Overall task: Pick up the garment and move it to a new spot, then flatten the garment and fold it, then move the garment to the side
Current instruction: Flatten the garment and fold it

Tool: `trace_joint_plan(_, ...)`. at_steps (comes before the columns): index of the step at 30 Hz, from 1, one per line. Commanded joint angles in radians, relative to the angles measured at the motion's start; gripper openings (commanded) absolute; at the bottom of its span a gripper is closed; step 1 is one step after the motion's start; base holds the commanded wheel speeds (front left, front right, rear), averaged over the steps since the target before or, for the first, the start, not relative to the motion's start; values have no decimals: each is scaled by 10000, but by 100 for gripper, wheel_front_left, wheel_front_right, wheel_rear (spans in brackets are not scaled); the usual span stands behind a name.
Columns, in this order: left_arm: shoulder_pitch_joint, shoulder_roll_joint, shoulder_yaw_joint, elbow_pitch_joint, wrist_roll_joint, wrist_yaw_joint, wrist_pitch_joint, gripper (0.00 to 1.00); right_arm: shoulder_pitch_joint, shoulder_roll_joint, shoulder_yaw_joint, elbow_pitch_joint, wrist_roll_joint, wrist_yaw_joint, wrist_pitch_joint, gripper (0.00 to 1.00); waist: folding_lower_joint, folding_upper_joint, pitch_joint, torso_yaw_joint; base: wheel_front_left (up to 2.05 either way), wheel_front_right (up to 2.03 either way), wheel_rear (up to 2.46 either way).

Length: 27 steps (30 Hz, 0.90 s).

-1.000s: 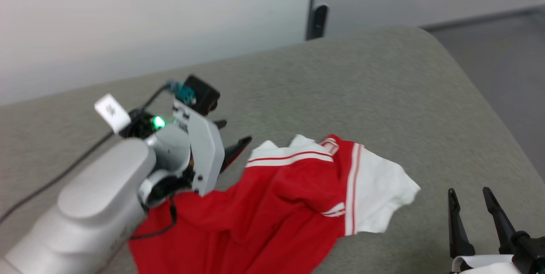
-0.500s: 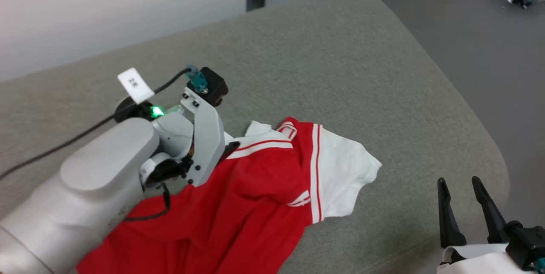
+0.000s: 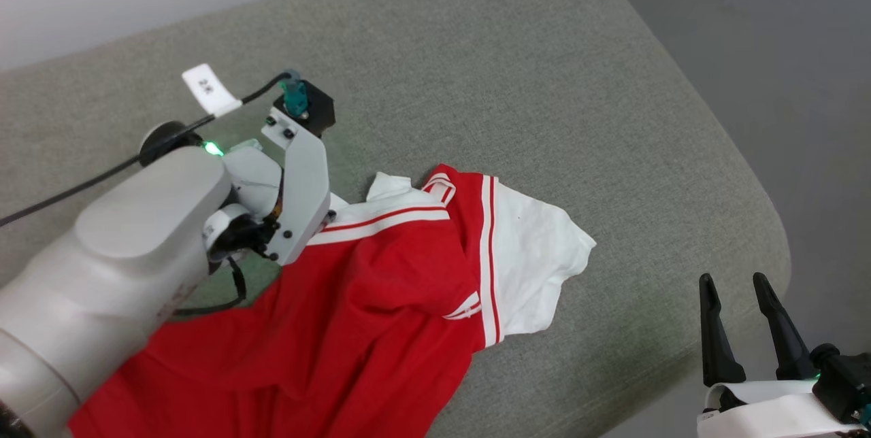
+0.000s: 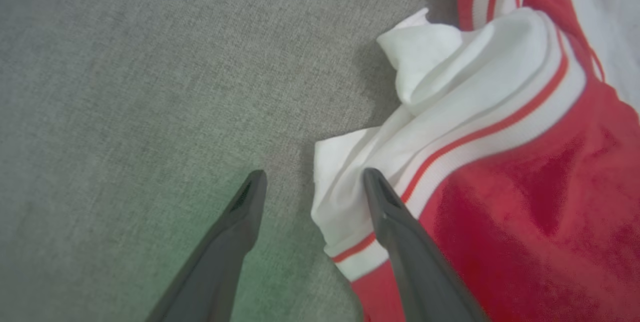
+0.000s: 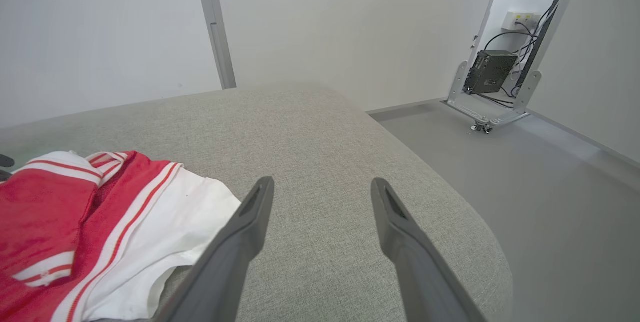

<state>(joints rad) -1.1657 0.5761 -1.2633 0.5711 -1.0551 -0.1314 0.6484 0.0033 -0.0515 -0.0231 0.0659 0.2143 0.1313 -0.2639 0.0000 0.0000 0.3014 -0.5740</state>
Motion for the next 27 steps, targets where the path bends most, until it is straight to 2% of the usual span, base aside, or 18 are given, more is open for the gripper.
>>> trace_joint_plan(1, -99, -109, -63, 161, -42, 14, 190, 100, -94, 23, -20, -23, 110, -11, -7, 100, 0, 0, 213, -60, 0, 0, 0)
trace_joint_plan(6, 11, -402, -175, 739, -181, 15, 911, 100, -68, 21, -47, -16, 267, -11, -7, 100, 0, 0, 409, -72, 0, 0, 0)
trace_joint_plan(7, 38, -460, -199, 827, -156, 14, 1073, 95, -68, 23, -45, -21, 301, -11, -7, 100, 0, 0, 432, -74, 0, 0, 0)
trace_joint_plan(9, 104, -546, -240, 1067, -147, 13, 1371, 75, -63, 21, -41, -19, 327, -11, -9, 100, 0, 0, 474, -73, 0, 0, 0)
trace_joint_plan(10, 138, -597, -257, 1154, -112, 15, 1462, 48, -67, 21, -34, -16, 336, -11, -9, 100, 0, 0, 490, -73, 0, 0, 0)
trace_joint_plan(12, 239, -698, -281, 1351, -201, 15, 1577, 32, -75, 21, -14, 2, 367, -11, -9, 100, 0, 0, 503, -73, 0, 0, 0)
trace_joint_plan(13, 303, -764, -289, 1433, -259, 15, 1616, 0, -84, 21, -5, 11, 376, -11, -9, 100, 0, 0, 502, -72, 0, 0, 0)
trace_joint_plan(20, 603, -967, -303, 1549, -679, 13, 1682, 0, -133, 21, 88, 113, 259, -11, -7, 100, 0, 0, 318, -47, 0, 0, 0)
trace_joint_plan(27, 275, -716, -104, 1842, -766, 29, 1255, 0, -184, 20, 239, 252, 53, -11, -7, 100, 0, 0, 0, 4, 0, 0, 0)
